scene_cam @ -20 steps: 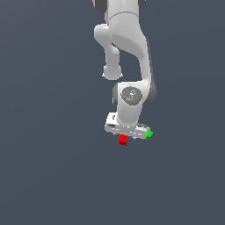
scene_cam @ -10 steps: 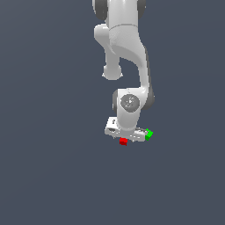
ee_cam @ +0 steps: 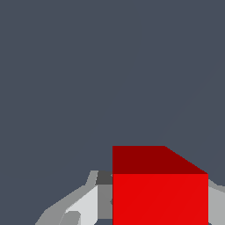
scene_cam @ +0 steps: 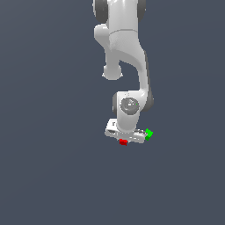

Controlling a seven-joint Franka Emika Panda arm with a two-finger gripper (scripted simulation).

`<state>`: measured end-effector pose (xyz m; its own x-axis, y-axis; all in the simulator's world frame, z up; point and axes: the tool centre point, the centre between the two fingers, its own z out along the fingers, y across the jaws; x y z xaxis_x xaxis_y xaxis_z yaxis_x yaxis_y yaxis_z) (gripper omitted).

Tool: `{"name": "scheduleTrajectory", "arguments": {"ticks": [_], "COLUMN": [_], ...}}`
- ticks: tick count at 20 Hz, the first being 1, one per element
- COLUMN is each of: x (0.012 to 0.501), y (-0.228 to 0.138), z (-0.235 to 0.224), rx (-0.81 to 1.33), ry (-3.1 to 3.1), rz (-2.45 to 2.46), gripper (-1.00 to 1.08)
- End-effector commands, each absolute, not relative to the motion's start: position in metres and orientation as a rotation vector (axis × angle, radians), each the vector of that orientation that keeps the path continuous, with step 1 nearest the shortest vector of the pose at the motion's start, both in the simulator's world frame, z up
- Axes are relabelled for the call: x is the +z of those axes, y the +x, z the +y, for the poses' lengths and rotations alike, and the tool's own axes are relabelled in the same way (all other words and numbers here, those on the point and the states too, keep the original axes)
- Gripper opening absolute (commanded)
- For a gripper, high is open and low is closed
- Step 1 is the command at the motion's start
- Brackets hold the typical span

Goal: Stack the red cube on top of the green cube.

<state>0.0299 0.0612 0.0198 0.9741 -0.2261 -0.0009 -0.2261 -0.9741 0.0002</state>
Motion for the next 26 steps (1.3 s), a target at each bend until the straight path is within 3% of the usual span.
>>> {"name": "scheduleTrajectory", "arguments": {"ticks": [1, 13, 26], "x": [0.02, 0.031, 0.108], "y": [0.03, 0.029, 0.029], "z": [0.061, 0.061, 0.061], "rx": [0.0, 0.0, 0.0], "ry": [3.121, 3.121, 3.121], "rz": [-0.357, -0.357, -0.357], "gripper": [-1.0, -1.0, -1.0]}}
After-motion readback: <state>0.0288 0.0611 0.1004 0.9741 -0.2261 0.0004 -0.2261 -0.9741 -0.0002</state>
